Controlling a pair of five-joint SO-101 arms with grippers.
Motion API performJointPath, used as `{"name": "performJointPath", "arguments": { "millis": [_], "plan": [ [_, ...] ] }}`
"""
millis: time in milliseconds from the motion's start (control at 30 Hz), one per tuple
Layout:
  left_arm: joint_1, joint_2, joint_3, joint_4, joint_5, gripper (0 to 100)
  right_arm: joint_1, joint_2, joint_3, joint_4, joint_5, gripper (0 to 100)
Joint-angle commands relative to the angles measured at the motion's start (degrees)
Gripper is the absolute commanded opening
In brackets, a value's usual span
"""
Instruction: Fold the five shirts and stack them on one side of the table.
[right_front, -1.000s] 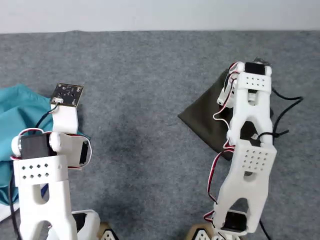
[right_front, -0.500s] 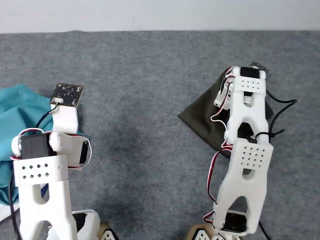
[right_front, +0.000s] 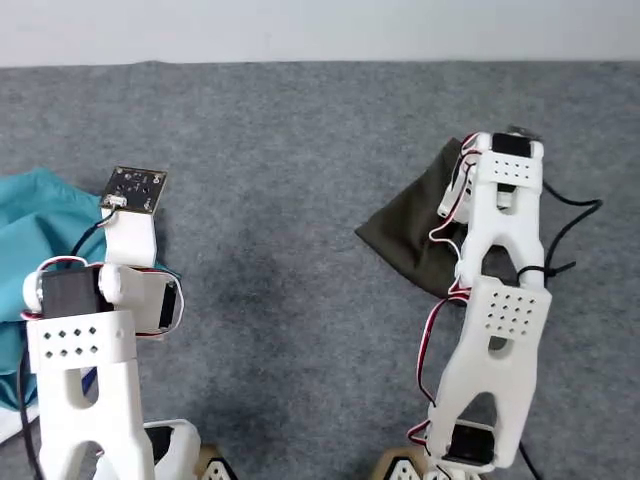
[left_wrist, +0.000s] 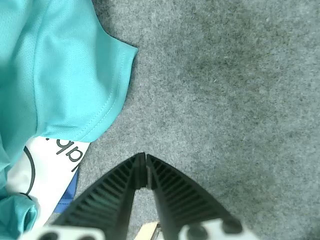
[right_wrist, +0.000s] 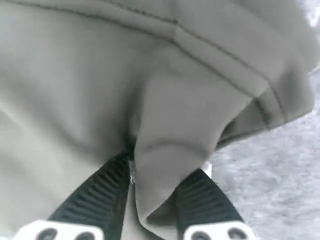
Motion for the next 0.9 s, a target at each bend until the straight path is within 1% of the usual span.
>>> {"name": "performJointPath", "arguments": {
  "millis": [0, 100, 167, 400, 467, 567, 667, 767, 867],
  "plan": [
    [0.1, -1.2, -0.3, 0.1, -0.4, 0, 1.0, -2.2, -2.9, 5.0, 6.6, 0.9],
    [0.1, -1.2, -0.3, 0.1, -0.4, 0, 2.9, -5.0, -5.9, 9.0, 13.5, 0.9],
    [0.1, -1.2, -0.3, 0.1, -0.4, 0, 5.2, -6.9, -6.3, 9.5, 19.4, 0.9],
    [0.1, -1.2, -0.3, 0.2, -0.4, 0, 17.7, -10.3, -6.7, 9.3, 42.2, 0.9],
    [0.1, -1.2, -0.3, 0.2, -0.4, 0, 21.5, -10.2, -6.7, 8.4, 47.4, 0.9],
    [0.1, -1.2, -0.3, 0.2, -0.4, 0, 26.7, -10.1, -6.6, 4.7, 53.0, 0.9],
    [0.1, -1.2, -0.3, 0.2, -0.4, 0, 30.6, -10.1, -6.6, 0.4, 56.9, 0.9],
    [0.1, -1.2, -0.3, 0.2, -0.4, 0, 33.3, -10.1, -6.4, -2.4, 60.5, 0.9],
    [0.1, -1.2, -0.3, 0.2, -0.4, 0, 34.9, -10.1, -6.4, -4.2, 62.0, 0.9]
  ]
}}
